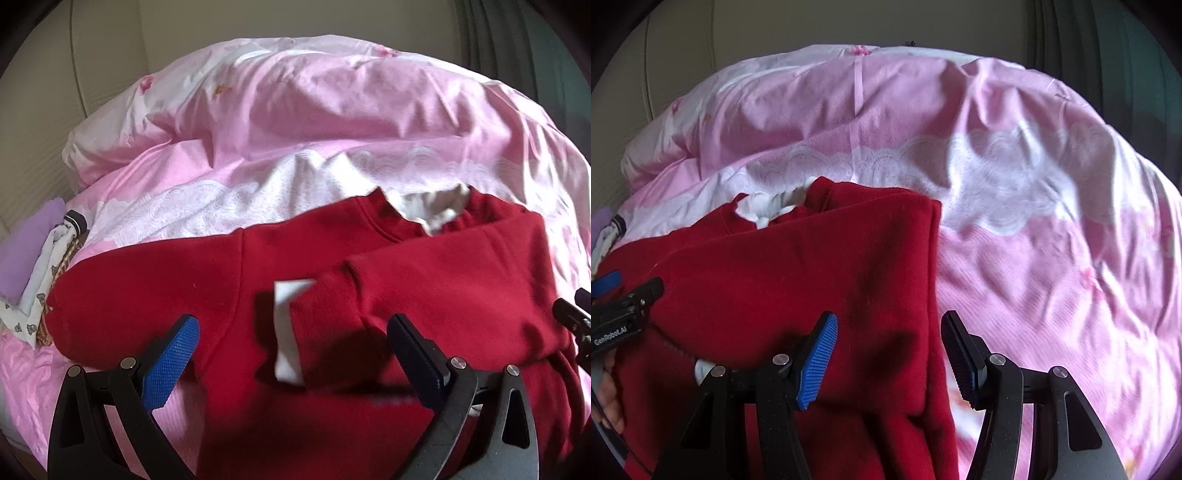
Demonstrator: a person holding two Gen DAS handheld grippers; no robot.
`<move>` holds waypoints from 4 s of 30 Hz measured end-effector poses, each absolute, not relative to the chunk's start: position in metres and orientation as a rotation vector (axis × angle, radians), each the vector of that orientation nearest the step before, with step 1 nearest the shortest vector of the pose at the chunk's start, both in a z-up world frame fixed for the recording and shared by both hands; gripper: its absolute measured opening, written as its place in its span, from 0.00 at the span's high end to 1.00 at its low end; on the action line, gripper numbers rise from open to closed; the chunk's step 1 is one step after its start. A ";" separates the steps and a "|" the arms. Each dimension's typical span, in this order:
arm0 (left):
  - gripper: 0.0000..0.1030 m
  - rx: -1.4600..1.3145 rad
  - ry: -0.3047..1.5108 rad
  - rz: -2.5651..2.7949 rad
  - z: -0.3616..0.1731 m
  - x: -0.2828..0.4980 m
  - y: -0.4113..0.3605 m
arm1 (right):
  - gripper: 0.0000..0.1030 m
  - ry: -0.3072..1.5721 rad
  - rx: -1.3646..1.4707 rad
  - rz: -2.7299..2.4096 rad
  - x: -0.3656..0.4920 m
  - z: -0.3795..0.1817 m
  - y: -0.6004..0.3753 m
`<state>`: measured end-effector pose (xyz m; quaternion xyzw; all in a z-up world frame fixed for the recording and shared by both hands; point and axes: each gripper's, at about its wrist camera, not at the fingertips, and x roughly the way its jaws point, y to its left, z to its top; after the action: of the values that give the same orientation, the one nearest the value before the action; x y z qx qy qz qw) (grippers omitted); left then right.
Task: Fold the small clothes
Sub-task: 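Open the right tool, release the sleeve on the chest, and withdraw, then grasp the other sleeve cuff with the left tool, then fold the held sleeve across the chest with the left tool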
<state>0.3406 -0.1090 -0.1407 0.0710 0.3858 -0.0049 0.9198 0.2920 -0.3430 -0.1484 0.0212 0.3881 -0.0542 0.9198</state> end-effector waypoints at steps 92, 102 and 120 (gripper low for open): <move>0.87 -0.146 0.572 -0.060 -0.027 0.303 0.107 | 0.42 0.590 0.201 -0.033 0.230 -0.063 -0.170; 0.87 -0.022 0.570 -0.245 -0.002 0.313 -0.078 | 0.42 0.589 0.249 -0.153 0.205 -0.052 -0.293; 0.70 0.154 0.721 -0.355 -0.098 0.325 -0.250 | 0.41 0.688 0.371 -0.248 0.198 -0.103 -0.417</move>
<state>0.3248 -0.2499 -0.0979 0.0748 0.3505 -0.1728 0.9175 0.1984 -0.4169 -0.1031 0.1806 0.3345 -0.1203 0.9171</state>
